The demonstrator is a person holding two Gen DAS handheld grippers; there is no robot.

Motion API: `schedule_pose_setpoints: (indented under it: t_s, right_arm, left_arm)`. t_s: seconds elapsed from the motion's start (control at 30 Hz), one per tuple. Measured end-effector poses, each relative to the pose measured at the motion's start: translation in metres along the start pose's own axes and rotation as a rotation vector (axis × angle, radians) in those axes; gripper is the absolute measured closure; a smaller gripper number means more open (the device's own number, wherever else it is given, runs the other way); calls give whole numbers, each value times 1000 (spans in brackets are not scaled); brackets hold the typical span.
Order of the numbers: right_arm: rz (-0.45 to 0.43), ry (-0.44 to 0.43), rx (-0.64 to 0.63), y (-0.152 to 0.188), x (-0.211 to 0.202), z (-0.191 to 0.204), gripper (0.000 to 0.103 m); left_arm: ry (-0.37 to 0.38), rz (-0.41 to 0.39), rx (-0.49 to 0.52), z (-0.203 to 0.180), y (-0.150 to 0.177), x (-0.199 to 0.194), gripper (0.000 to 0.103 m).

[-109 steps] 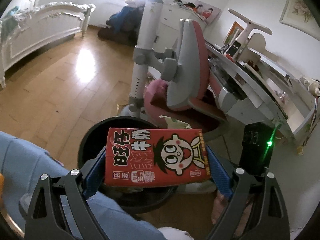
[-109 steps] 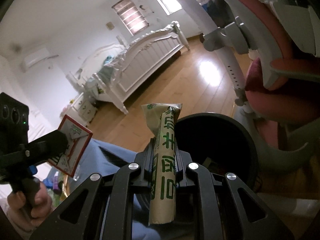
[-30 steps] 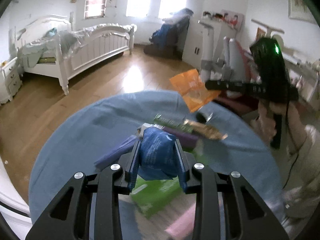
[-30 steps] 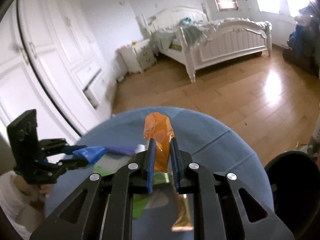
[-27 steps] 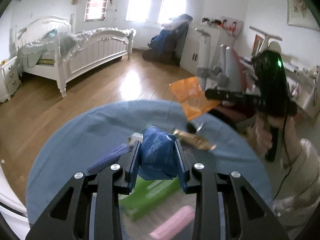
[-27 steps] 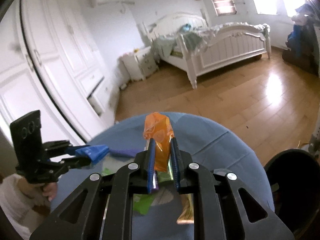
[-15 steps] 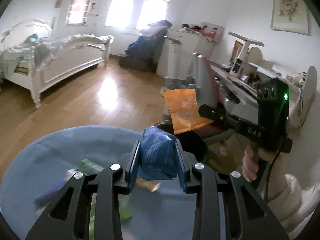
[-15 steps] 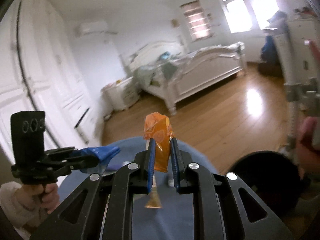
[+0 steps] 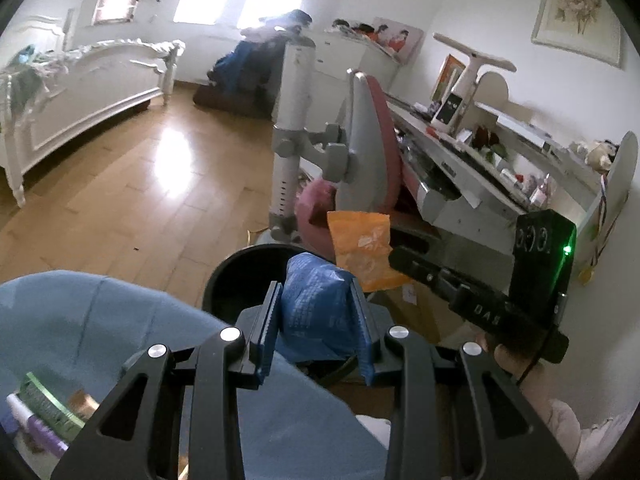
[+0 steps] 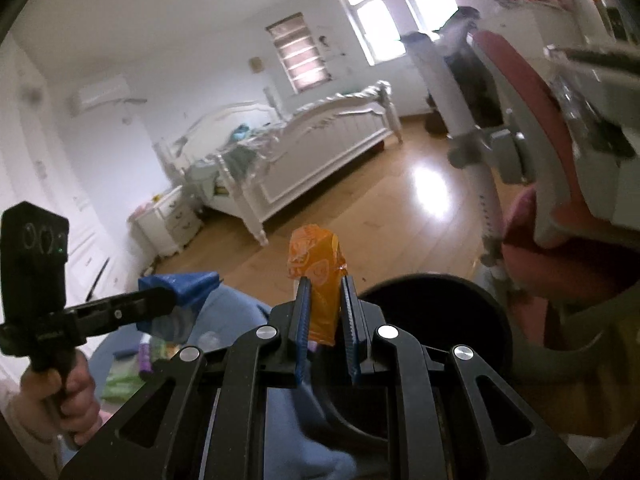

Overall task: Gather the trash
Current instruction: 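Carry the blue wrapper and orange bag over the black bin and open both tools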

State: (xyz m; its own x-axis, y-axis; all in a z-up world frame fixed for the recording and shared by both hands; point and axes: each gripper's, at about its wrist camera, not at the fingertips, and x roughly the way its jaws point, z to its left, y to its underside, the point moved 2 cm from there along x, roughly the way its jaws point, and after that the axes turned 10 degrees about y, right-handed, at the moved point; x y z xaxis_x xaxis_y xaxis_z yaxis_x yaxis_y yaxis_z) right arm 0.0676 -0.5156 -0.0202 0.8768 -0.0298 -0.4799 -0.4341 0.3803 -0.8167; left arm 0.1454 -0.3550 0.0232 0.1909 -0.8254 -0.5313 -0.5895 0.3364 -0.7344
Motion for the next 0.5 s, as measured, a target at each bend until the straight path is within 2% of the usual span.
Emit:
schedule_pose_setpoints:
  t_s: [0.33,0.43,0.5]
  right_arm:
    - [41,19,54,11,27,-37,87]
    - [52,26,65,9,36,-46,87]
    - [67,40,79,10,42,-53,86]
  left_arm:
    - [21,80,-14,5,4,51,69]
    - [28,97,-20,6,1,69,67]
    - [19,115,-18,8,0,78,62]
